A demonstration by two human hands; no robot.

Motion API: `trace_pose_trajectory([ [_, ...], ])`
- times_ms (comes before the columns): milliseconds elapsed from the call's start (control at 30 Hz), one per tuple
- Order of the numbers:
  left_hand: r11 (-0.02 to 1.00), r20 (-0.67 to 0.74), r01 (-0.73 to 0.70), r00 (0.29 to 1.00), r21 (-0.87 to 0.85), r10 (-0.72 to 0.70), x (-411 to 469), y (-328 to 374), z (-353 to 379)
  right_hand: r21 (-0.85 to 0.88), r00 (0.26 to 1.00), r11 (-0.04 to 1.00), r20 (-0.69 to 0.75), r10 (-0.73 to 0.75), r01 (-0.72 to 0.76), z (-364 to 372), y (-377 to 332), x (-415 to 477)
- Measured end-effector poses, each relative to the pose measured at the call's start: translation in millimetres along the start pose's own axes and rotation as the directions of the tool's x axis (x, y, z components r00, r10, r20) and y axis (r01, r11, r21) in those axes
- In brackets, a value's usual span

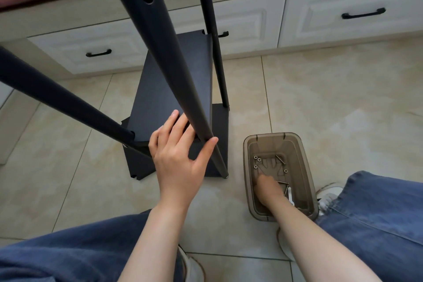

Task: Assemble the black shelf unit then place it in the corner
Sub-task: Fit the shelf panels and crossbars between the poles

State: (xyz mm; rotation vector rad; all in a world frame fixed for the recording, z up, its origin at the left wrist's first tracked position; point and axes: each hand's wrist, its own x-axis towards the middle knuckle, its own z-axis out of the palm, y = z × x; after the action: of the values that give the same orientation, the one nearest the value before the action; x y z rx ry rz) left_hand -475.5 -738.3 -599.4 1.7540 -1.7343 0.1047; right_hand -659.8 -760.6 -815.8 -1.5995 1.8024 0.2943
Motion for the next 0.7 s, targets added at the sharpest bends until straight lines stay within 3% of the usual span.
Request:
trace_pose_trajectory([
  [167, 1.0, 0.049, 0.027, 0.998, 0.006, -0.027, 2.0, 3.3, -4.1, 0.387, 0.989, 0.914, -0.035, 0.144, -0.119, -12.4, 6.7, 7.3],
  [300, 0.999, 0.085, 0.054, 0.995, 0.0, -0.054, 3.0, 5.2, -7.0, 0.659, 0.973, 0.735, -0.018, 0.228, -0.16, -34.1, 8.1, 9.9],
  [467, 0.995, 0.137, 0.096, 0.986, 0.014, -0.097, 5.4, 7.2, -10.4, 0.849, 0.971, 0.516, -0.015, 0.24, -0.114, -83.1, -14.0, -5.2],
  [500, 0.995, 0.149, 0.098, 0.984, 0.022, -0.1, 5.7, 7.2, -11.3, 0.855, 0.973, 0.509, -0.026, 0.231, -0.098, -94.2, -20.7, -10.0],
  [633, 0.992, 0.207, 0.11, 0.971, 0.054, -0.119, 6.5, 8.9, -15.1, 0.735, 0.956, 0.667, -0.267, 0.118, 0.123, -133.0, -53.0, -33.4],
  [700, 0.99, 0.235, 0.128, 0.962, 0.059, -0.138, 8.1, 11.7, -18.0, 0.751, 0.952, 0.609, -0.306, -0.019, 0.254, -146.3, -75.1, -50.9],
])
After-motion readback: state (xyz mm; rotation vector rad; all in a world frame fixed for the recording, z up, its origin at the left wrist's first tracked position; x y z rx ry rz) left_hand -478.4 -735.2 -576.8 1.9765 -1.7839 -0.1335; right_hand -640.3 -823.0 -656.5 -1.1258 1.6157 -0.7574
